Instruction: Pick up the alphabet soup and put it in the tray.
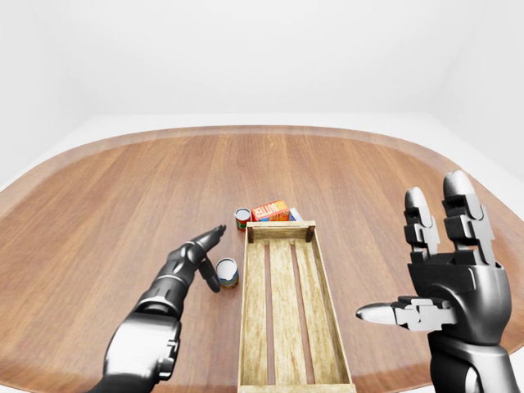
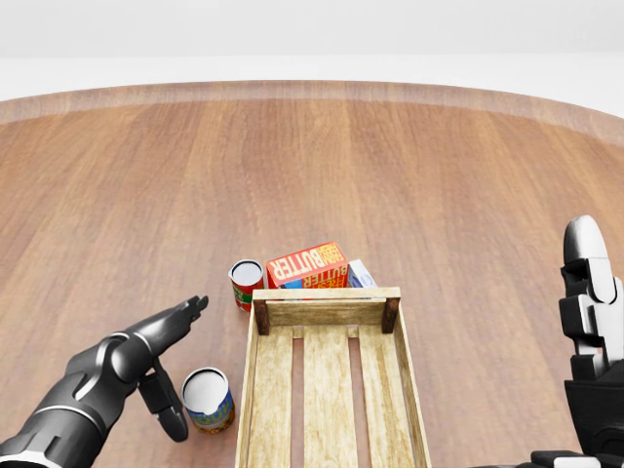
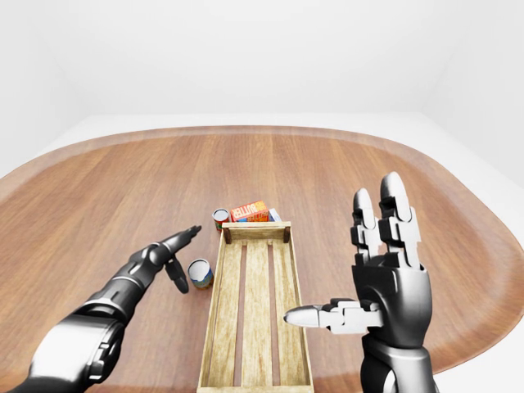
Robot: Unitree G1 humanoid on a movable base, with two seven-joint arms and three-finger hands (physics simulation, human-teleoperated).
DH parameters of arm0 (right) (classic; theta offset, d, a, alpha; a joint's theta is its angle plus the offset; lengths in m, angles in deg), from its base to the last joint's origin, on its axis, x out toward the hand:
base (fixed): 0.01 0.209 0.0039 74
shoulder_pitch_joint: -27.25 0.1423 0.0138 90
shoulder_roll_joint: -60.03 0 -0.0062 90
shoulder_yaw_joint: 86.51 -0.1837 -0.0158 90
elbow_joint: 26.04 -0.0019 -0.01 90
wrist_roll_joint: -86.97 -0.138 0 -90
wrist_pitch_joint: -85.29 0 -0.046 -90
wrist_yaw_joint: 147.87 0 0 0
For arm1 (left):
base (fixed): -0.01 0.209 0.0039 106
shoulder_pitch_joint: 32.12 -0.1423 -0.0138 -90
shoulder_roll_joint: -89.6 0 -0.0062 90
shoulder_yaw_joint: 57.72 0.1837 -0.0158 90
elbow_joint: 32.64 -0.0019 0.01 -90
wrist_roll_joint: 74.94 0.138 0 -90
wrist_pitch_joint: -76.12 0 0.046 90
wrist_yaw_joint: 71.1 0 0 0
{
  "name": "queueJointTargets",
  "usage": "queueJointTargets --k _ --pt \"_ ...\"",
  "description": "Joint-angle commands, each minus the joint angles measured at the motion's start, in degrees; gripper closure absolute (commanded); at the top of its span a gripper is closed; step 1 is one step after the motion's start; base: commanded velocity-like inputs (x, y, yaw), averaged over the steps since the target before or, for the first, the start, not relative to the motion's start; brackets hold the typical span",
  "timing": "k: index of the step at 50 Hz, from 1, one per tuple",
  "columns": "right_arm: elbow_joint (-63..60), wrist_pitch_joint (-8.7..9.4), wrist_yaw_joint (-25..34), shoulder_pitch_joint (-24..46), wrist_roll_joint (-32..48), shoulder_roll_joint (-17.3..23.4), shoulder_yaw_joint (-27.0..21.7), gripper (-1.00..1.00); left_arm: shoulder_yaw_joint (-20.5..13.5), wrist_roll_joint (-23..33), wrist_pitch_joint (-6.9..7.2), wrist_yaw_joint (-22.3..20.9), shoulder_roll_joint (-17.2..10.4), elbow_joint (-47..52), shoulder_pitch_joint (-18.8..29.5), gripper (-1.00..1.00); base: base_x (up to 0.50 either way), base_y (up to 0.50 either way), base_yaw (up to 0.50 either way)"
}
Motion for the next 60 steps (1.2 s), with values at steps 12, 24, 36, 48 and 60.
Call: queueJointTargets --k 12,24,36,48,60 --pt "-0.13 0.00 0.43 -0.55 -0.69 -0.26 -0.52 -1.00 0.15 0.74 0.00 -0.48 0.61 -1.43 1.21 -1.00 0.00 0.00 0.00" --pt "-0.13 0.00 -0.37 0.12 0.88 0.25 0.52 -1.00 0.03 0.81 0.00 -0.95 0.16 -1.25 1.20 -1.00 0.00 0.00 0.00" --pt "-0.09 0.00 -0.53 0.18 1.66 0.53 1.12 -1.00 -0.02 0.70 0.00 -0.96 0.18 -1.26 1.28 -1.00 0.00 0.00 0.00" --pt "-0.98 0.00 -0.62 0.12 1.75 0.48 1.02 -1.00 0.98 2.93 0.00 1.18 0.89 -3.58 0.38 -1.00 0.00 0.00 0.00" --pt "-0.27 0.00 -0.63 -0.40 2.70 0.51 1.76 -1.00 0.53 3.76 0.00 1.35 1.67 -4.98 -0.04 -1.00 0.00 0.00 0.00"
